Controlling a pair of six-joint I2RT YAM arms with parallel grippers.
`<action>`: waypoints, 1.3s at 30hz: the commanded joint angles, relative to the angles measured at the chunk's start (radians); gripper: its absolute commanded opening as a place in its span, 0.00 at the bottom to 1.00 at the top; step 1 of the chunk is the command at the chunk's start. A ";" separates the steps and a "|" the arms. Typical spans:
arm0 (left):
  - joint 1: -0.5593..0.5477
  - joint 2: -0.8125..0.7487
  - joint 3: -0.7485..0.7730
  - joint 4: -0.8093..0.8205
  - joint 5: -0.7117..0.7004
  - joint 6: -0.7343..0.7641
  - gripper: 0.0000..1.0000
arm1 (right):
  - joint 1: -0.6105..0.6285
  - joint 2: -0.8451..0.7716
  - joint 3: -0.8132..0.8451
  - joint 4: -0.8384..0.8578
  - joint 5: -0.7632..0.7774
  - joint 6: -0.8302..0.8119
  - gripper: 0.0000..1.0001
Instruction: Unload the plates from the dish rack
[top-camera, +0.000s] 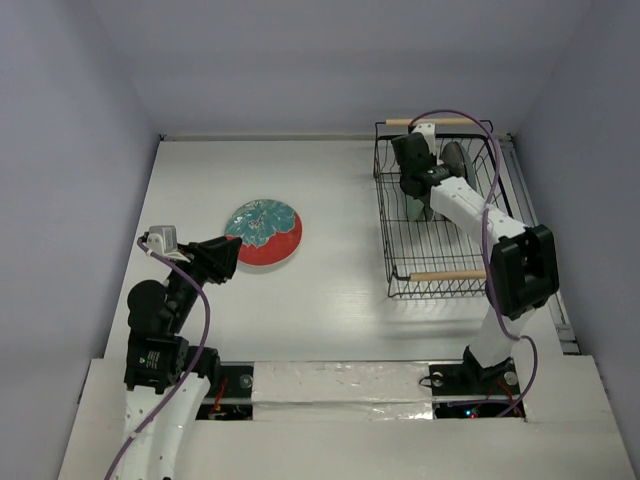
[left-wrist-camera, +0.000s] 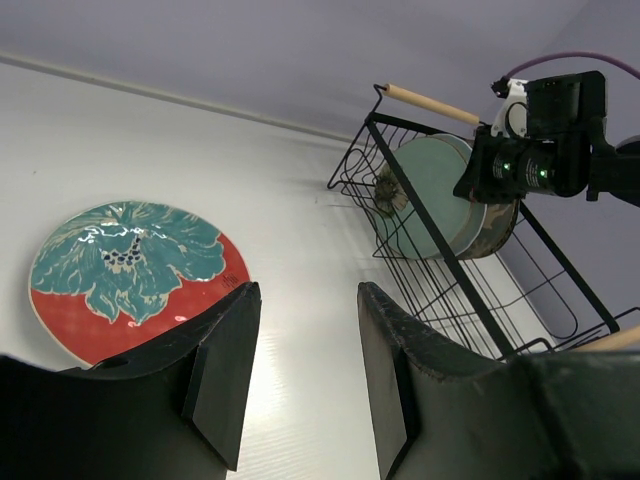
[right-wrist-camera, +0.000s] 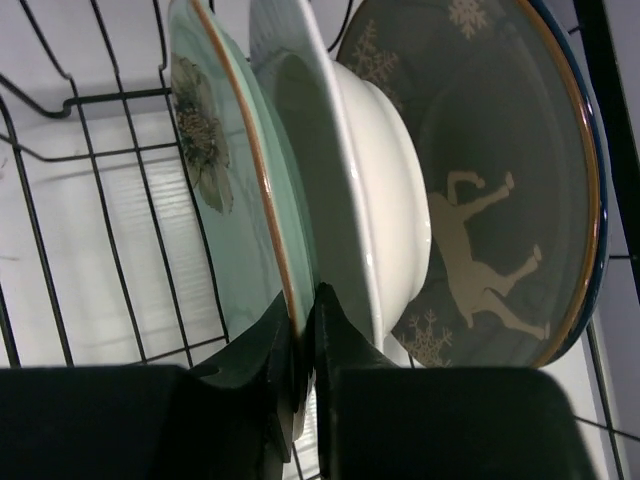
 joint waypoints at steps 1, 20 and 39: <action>0.003 -0.008 0.015 0.044 0.007 -0.005 0.41 | -0.003 -0.026 0.069 0.029 0.036 -0.008 0.05; 0.003 -0.006 0.014 0.047 0.010 -0.008 0.41 | 0.025 -0.253 0.230 -0.038 0.051 -0.090 0.00; 0.003 0.009 0.012 0.048 -0.002 -0.011 0.09 | 0.192 -0.444 -0.023 0.376 -0.714 0.222 0.00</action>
